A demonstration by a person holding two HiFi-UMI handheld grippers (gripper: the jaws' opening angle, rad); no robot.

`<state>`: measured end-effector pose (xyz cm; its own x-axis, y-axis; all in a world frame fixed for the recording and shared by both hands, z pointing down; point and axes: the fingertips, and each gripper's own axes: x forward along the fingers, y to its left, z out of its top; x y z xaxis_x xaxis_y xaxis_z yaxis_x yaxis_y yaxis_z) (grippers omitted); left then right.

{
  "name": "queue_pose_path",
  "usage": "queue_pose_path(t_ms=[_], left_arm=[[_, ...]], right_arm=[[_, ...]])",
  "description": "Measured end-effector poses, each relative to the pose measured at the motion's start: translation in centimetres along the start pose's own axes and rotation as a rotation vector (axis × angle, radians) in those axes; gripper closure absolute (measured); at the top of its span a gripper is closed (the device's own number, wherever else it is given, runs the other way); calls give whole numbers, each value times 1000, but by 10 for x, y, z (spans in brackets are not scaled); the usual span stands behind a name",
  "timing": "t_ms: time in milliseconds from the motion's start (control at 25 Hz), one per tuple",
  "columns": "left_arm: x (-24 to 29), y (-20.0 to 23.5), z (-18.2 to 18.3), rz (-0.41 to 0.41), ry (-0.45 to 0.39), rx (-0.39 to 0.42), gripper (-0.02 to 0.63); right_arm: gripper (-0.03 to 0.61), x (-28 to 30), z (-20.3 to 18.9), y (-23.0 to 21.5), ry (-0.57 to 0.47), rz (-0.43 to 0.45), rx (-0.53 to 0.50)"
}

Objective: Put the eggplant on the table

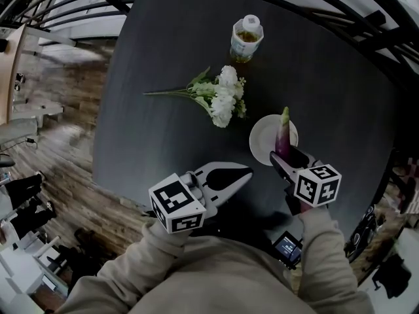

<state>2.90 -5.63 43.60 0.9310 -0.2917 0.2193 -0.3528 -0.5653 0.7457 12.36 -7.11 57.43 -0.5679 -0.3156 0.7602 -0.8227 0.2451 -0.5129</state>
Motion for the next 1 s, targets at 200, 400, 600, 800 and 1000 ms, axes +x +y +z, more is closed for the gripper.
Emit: queue_pose_path(t_ms=[200, 400, 600, 800, 1000], left_arm=[[-1, -1, -3, 4, 2, -5, 609], [-3, 0, -6, 4, 6, -16, 609], [-8, 3, -6, 12, 1, -35, 609], [-9, 6, -7, 14, 1, -34, 609], [-7, 1, -3, 9, 6, -16, 609]], right_arm=[[328, 5, -3, -4, 21, -22, -30], [327, 10, -5, -4, 29, -41, -57], [311, 10, -3, -4, 20, -58, -68], [307, 11, -1, -2, 10, -56, -62], [307, 5, 3, -2, -2, -64, -67]])
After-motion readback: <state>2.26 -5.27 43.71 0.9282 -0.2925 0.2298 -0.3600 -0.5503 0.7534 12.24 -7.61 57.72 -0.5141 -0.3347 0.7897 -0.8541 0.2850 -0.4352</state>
